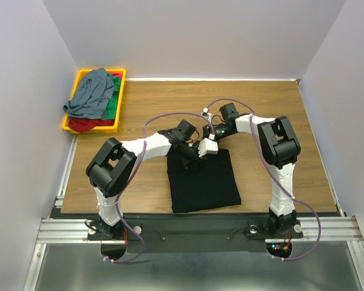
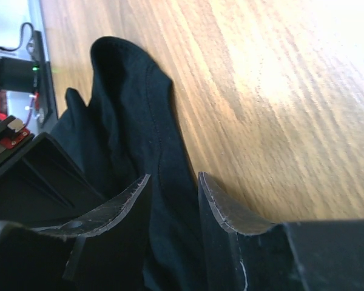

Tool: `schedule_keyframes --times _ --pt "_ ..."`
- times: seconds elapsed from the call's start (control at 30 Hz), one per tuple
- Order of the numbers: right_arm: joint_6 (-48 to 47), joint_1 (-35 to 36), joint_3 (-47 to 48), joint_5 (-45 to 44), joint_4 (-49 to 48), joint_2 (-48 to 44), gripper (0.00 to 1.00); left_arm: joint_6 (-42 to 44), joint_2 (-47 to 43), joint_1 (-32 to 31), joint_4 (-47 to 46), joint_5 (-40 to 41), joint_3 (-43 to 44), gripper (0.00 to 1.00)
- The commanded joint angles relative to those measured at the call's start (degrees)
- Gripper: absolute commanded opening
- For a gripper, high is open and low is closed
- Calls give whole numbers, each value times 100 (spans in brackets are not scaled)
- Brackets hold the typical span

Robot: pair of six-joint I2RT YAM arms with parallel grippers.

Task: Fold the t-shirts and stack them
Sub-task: Fold the tshirt

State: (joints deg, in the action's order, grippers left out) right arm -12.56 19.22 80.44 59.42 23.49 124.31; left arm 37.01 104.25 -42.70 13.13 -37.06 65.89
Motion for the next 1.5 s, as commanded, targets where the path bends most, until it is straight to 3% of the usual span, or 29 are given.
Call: schedule_keyframes --times 0.0,0.13,0.2,0.3,0.67,0.9,0.93,1.07,1.47 --pt "-36 55 -187 -194 -72 260 42 25 -27 -28 49 -153 267 27" --pt "-45 55 -231 -202 -81 304 40 78 -27 -28 102 -126 275 12" --pt "-63 55 -257 -203 -81 304 40 69 -71 -28 120 -56 284 18" --pt "-71 47 -301 -220 -81 269 40 87 -176 -28 85 23 232 39" --pt "-72 55 -354 -229 -81 295 40 324 254 -28 410 -20 513 43" --pt "-98 47 -407 -238 -81 322 40 385 316 -28 480 -30 565 32" --pt "-107 55 -407 -238 -81 330 40 403 324 -28 533 -47 592 21" --pt "-115 55 -468 -211 -90 339 40 421 132 -28 577 -108 618 0" --pt "-168 55 -591 -97 -98 418 37 640 -704 -28 692 638 820 0"
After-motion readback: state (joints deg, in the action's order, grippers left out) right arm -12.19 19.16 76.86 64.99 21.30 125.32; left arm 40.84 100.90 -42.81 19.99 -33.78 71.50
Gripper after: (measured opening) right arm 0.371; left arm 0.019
